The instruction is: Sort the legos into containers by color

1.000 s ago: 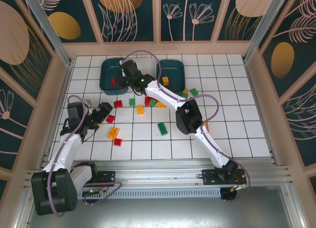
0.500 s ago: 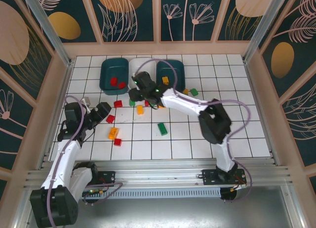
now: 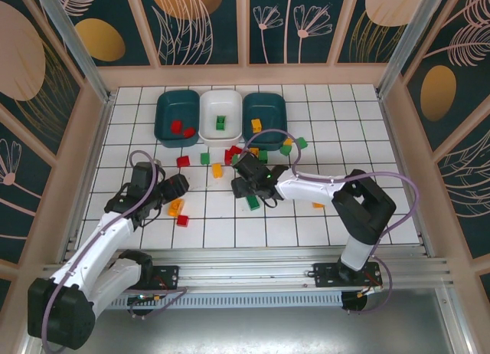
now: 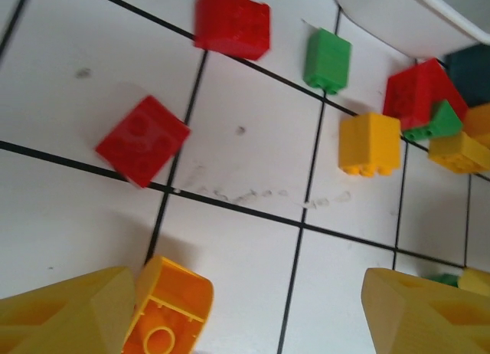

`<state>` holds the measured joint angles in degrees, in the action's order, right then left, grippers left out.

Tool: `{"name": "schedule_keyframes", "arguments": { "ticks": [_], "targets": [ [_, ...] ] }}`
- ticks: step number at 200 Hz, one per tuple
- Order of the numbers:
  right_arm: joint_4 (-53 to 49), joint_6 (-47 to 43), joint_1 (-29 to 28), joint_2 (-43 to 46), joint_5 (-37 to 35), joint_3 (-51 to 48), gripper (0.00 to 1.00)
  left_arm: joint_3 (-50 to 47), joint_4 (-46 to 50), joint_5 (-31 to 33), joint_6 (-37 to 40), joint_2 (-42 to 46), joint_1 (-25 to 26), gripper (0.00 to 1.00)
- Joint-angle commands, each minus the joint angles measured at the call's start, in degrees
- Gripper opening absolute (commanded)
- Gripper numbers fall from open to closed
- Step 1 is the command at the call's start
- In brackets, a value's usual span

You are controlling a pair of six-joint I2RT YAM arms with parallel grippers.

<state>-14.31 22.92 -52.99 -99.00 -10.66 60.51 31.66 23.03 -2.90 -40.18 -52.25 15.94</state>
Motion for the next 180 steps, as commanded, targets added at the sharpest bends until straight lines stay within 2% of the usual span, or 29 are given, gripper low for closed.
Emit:
{"name": "schedule_keyframes", "arguments": {
  "ticks": [1,17,34,61,126,153,180],
  "targets": [
    [1.28,0.97,-0.1,2.14,-2.32,1.01,0.67,1.8,4.07,5.35,-3.0,-2.5,2.11,0.76],
    [1.62,0.31,0.13,2.02,-2.1,1.7,0.67,0.88,4.66,8.19,-4.45,-5.34,4.1,0.77],
    [2.09,-0.19,0.51,2.31,-1.75,1.74,0.68,-0.74,3.5,7.01,-5.34,-7.69,4.87,0.76],
    [2.5,-1.11,1.42,4.3,-1.03,0.23,0.68,-1.69,4.75,10.02,-5.76,-7.29,6.65,0.77],
    [5.33,-1.14,5.73,12.51,2.48,-7.07,0.68,-2.67,0.53,10.51,-6.34,-15.45,10.9,0.72],
    [5.74,-0.69,6.89,15.55,2.9,-9.96,0.68,-2.28,0.44,12.91,-5.67,-16.23,10.95,0.62],
    [5.87,-0.24,7.11,17.47,2.75,-11.47,0.67,-1.36,-0.56,14.09,-4.54,-18.39,10.95,0.48]
  ]
}}
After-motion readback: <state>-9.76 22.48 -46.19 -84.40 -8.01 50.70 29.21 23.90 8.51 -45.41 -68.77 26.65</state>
